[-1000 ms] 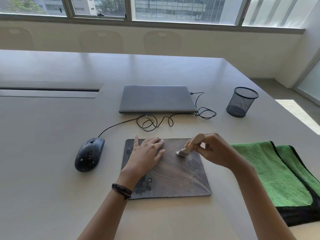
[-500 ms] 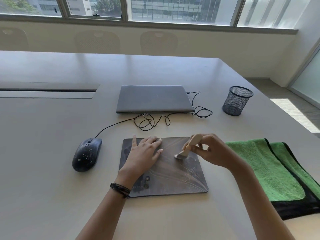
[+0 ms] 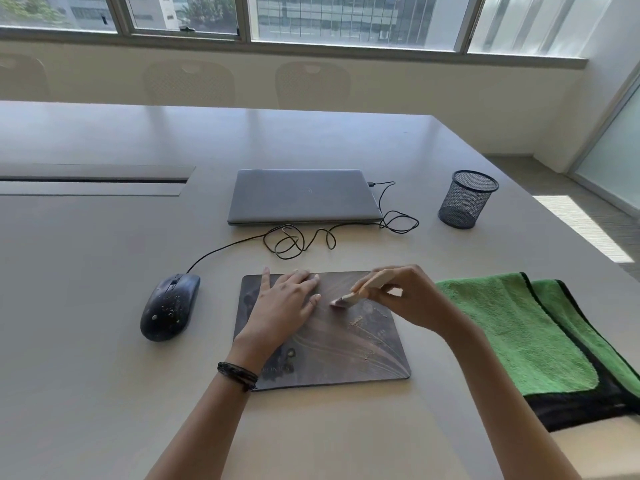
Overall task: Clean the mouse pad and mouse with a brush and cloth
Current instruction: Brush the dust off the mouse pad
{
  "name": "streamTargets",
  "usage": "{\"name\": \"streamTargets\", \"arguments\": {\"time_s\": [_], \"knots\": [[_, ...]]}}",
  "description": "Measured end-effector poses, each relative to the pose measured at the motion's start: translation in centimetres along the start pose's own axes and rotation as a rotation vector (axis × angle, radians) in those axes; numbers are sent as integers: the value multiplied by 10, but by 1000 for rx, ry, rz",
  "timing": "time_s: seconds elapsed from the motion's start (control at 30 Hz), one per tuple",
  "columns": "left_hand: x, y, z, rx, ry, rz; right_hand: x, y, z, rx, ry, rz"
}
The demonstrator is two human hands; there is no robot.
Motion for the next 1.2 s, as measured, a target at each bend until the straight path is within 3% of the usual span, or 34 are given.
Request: {"name": "streamTargets", "arguments": {"time_s": [0.23, 0.5, 0.7, 0.93, 1.1, 1.2], "knots": [[0, 0, -1, 7, 1, -10, -4, 16, 5, -161, -20, -110], [-2, 3, -1, -22, -32, -48, 6, -4, 1, -36, 23, -32], [-1, 7, 0, -85, -38, -78, 7, 5, 7, -192, 10, -129], [1, 7, 0, -106, -41, -85, 10, -13, 10, -20, -5, -48], [2, 8, -1, -109, -40, -93, 14, -6, 18, -133, 26, -110], [1, 10, -1, -134, -53, -93, 18, -14, 23, -97, 46, -148]]}}
Point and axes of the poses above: each hand's wrist, its own z-axis towards the middle knuckle, its own y-axis out of the back of the hand, x = y × z, the point moved 7 cm from there along z, towards the middle knuckle, and after that the axes turned 9 degrees about -z, right-handed, at the moved point
